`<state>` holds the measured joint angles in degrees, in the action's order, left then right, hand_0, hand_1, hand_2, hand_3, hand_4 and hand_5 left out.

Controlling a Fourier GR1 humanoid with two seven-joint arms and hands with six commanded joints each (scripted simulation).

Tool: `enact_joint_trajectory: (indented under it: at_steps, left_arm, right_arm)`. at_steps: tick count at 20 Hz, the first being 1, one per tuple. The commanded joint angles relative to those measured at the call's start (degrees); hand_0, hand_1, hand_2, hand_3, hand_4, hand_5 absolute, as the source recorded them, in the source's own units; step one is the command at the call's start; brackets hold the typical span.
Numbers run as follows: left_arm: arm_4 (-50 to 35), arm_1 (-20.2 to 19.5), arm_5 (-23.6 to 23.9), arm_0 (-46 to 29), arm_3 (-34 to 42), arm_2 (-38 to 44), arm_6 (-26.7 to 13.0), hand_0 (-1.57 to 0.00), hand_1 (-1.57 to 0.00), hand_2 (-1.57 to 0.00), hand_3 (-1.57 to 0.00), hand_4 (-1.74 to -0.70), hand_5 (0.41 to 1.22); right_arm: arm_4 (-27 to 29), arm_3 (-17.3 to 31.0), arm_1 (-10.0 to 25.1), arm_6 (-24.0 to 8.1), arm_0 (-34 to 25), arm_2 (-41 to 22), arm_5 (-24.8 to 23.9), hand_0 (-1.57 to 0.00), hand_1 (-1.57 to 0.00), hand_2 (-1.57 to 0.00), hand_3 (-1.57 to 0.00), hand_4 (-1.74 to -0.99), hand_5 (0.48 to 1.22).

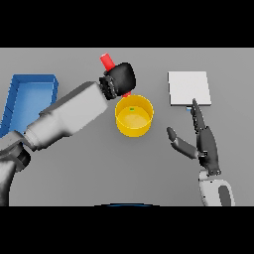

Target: Pick up the red beaker and tilt it to pour out 1 green nut into yellow bowl. Pick up the yellow bowl and place it on the metallic measuring scale.

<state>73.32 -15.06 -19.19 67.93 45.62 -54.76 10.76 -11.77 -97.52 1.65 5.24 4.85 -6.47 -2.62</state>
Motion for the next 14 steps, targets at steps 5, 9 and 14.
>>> enact_joint_trajectory:
  at_steps: [5, 9, 14]
  left_arm:
    - [4.37, 0.30, 1.91, 2.65, -1.81, -3.95, 2.30, -1.57, -1.57, -1.57, -1.57, -1.73, 1.221]
    - [8.09, 0.72, 2.85, 5.26, -1.68, -6.93, 2.78, -1.57, -1.57, -1.57, -1.57, -1.73, 1.221]
    - [9.75, -0.56, 3.90, 16.27, -4.83, -6.11, 6.34, -1.57, -1.57, -1.57, -1.57, -1.73, 1.221]
  right_arm:
    - [-0.76, -0.57, 0.13, 0.91, 0.95, -0.52, -0.05, 0.00, 0.00, 0.00, 0.00, -1.136, 0.579]
    - [-0.34, -1.21, 0.73, 1.12, 1.68, 0.03, 0.06, 0.00, 0.00, 0.00, 0.00, -1.128, 0.575]
    - [-0.62, -1.43, 0.34, 0.07, 0.30, -0.08, -0.39, 0.00, 0.00, 0.00, 0.00, -1.135, 0.563]
